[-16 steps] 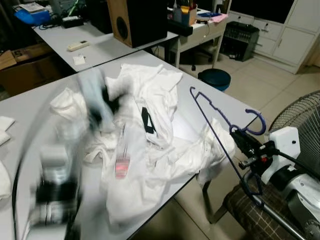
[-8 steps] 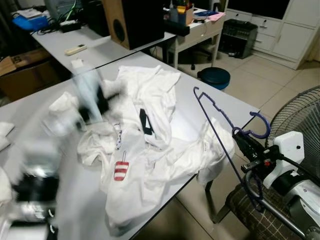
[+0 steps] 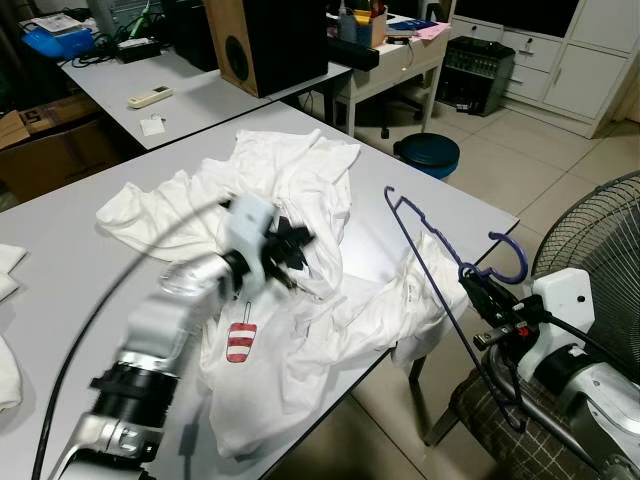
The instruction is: Hang hanger
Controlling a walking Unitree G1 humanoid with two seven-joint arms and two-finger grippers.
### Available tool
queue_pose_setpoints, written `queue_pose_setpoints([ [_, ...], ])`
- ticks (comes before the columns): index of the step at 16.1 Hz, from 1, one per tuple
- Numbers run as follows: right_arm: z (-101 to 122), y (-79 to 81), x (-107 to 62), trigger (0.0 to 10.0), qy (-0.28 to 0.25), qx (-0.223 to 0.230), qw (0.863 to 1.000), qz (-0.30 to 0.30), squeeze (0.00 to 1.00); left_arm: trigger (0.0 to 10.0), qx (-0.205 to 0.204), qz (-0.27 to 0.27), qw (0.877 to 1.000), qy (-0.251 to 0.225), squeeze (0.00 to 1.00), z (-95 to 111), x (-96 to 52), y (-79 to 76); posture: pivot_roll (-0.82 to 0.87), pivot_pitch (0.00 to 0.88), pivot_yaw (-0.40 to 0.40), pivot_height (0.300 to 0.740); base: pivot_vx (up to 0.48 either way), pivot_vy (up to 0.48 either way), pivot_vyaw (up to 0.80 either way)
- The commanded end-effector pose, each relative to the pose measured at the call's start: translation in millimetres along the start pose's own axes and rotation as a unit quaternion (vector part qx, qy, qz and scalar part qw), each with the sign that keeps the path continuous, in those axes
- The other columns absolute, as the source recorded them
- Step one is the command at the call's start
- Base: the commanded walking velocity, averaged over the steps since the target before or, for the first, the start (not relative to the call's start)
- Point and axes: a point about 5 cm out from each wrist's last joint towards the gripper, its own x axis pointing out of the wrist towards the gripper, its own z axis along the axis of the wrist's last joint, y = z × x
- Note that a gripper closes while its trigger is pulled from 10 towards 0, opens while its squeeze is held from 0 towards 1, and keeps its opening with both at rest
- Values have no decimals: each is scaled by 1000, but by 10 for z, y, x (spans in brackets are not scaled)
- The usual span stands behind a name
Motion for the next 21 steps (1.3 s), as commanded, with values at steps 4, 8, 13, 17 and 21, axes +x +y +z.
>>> queue_pose_setpoints([
  [4,-33,-90,-89,10000,18,1,1000,-14,0,10000,102,-25,991,86,0,-194,35,61,-112,0,85,740,0,0,0],
  [8,-64,-86,-118,10000,30,2,999,-12,0,9961,117,-60,984,118,0,-329,71,45,-120,0,87,740,0,0,0],
  [13,-75,-85,-90,10000,32,-1,999,-7,0,0,105,-90,980,142,0,-444,57,-18,-118,0,84,740,0,0,0],
  [17,-70,-102,-62,10000,31,-4,999,-9,0,0,83,-84,987,107,0,-383,80,-16,-115,0,80,740,0,0,0],
  [21,-56,-128,-54,10000,25,-1,1000,-18,0,0,-19,-36,998,-46,0,33,82,124,-111,0,80,740,0,0,0],
])
